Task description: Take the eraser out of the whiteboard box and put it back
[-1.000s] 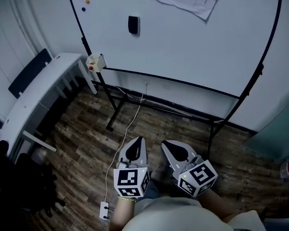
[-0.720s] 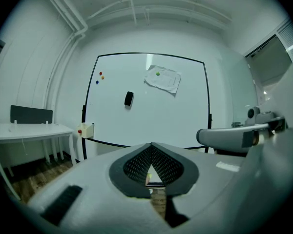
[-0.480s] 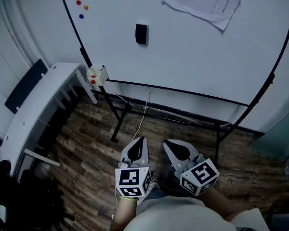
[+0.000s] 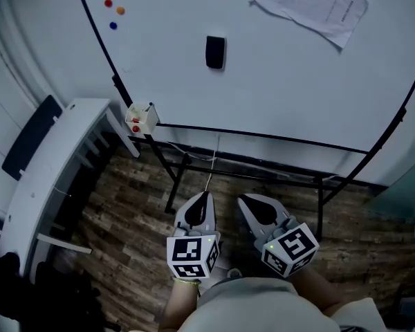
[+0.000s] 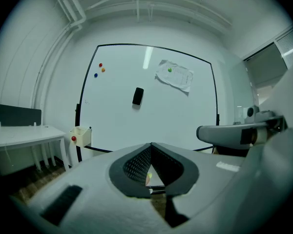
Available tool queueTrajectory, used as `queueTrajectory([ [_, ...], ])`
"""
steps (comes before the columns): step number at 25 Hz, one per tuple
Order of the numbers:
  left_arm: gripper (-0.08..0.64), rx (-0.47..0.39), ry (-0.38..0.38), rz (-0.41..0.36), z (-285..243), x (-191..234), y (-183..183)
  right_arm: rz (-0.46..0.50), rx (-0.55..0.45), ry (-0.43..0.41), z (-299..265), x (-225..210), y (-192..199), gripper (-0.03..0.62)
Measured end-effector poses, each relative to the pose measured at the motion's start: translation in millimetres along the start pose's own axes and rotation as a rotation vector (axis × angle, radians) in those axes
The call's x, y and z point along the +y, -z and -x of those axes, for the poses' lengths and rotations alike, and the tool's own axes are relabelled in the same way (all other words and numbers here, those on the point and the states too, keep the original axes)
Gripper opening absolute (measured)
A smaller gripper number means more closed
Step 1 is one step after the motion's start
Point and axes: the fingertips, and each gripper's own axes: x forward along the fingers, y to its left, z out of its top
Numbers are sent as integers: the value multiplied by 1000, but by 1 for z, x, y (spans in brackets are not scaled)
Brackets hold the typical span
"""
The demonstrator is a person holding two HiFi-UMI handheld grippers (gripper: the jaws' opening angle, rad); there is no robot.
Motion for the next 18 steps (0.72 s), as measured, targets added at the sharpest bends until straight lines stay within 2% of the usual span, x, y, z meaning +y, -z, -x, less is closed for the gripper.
queueTrajectory([
  [11, 6, -13, 76, -27, -48, 29, -16, 17, -34, 91, -39, -27, -10, 6],
  [18, 6, -29, 85, -30, -73, 32, -31, 17, -20, 119, -48, -46, -12, 6],
])
